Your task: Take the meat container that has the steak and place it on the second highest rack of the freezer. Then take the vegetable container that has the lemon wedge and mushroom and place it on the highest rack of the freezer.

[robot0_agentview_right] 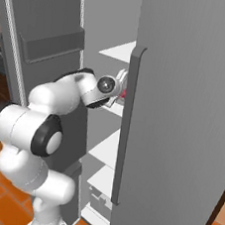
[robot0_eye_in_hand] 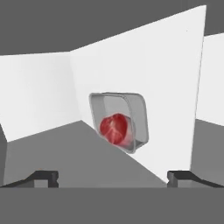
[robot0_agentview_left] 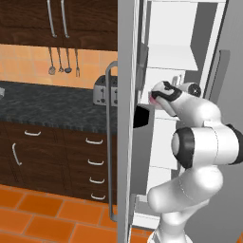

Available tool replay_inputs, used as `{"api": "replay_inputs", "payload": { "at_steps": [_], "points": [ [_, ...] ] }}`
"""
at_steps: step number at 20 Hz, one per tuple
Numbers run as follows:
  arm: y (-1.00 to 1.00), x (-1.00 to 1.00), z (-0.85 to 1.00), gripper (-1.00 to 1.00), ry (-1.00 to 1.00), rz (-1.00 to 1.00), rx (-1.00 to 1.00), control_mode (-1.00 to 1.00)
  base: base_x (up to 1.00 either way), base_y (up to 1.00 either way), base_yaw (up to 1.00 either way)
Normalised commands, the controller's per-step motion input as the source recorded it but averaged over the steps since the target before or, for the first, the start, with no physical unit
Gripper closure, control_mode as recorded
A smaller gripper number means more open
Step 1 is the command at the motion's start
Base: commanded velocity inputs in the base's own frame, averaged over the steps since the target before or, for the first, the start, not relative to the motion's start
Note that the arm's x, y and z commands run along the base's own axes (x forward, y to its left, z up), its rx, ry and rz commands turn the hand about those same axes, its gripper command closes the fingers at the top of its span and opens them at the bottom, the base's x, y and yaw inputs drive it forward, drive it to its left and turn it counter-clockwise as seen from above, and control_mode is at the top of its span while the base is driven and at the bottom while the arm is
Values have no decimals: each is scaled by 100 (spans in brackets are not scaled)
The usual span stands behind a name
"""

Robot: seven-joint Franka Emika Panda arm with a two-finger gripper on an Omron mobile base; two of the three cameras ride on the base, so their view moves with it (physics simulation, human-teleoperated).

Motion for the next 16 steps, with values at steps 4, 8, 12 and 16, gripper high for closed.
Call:
{"api": "replay_inputs", "payload": {
  "at_steps": [4, 8, 12, 16],
  "points": [
    [1, -85, 54, -100, -1, 0, -2, -100, 0, 0, 0],
    [0, -98, 90, -100, -4, -1, -2, -100, 0, 0, 0],
    [2, -100, 93, -100, -1, -2, -2, -100, 0, 0, 0],
    [14, -100, 98, -100, 0, -1, -6, -100, 0, 0, 0]
  ]
}}
